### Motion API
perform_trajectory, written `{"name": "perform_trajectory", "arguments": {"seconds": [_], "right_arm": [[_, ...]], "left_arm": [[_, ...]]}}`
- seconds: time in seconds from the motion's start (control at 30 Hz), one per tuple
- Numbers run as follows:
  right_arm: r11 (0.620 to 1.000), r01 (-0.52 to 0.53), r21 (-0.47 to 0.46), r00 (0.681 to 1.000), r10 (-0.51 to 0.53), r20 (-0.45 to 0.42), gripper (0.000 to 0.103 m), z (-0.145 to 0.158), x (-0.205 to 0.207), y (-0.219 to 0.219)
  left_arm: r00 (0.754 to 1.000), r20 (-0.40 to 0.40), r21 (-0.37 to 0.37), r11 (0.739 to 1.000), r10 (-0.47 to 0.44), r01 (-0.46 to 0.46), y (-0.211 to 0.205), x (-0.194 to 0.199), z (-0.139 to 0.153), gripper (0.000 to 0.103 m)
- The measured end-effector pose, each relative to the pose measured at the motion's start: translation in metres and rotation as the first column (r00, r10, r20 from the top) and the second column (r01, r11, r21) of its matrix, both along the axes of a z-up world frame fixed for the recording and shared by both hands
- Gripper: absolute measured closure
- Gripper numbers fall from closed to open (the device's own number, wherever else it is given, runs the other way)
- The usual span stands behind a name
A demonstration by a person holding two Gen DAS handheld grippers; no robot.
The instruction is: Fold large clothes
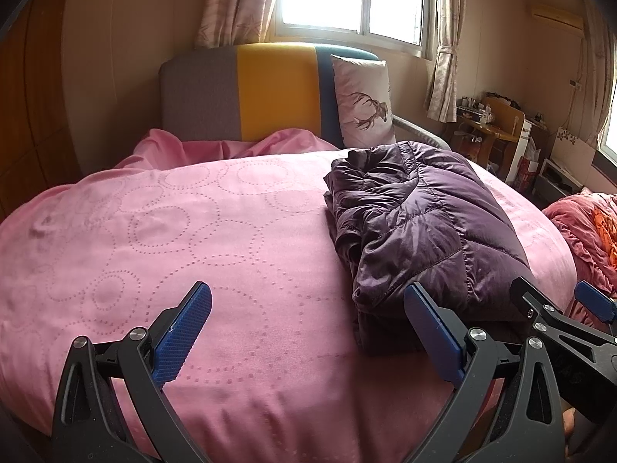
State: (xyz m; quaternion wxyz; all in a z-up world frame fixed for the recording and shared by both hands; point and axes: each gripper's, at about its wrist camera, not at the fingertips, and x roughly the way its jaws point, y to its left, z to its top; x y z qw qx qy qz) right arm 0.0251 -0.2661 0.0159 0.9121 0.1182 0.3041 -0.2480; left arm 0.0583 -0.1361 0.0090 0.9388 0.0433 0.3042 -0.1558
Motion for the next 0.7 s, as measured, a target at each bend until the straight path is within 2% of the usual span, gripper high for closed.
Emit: {"name": "perform_trajectory", "arguments": {"seconds": [0.43,0.7], "right_arm": [[1.0,-0.008,0.002,1.0,0.008,0.002,0.002,-0.0008,0.001,-0.0008],[1.0,-0.013,0.009,1.0,0.013,0.003,0.002,-0.0012,0.0018,-0.0009]], "left_arm": [[0.999,0.03,0.009,1.0,0.012,-0.012,0.0022,0.0008,0.0024,0.004],[1.0,-0.004,0.001,1.0,0.026,-0.026,0.0053,0.0053,-0.0008,0.004]]}}
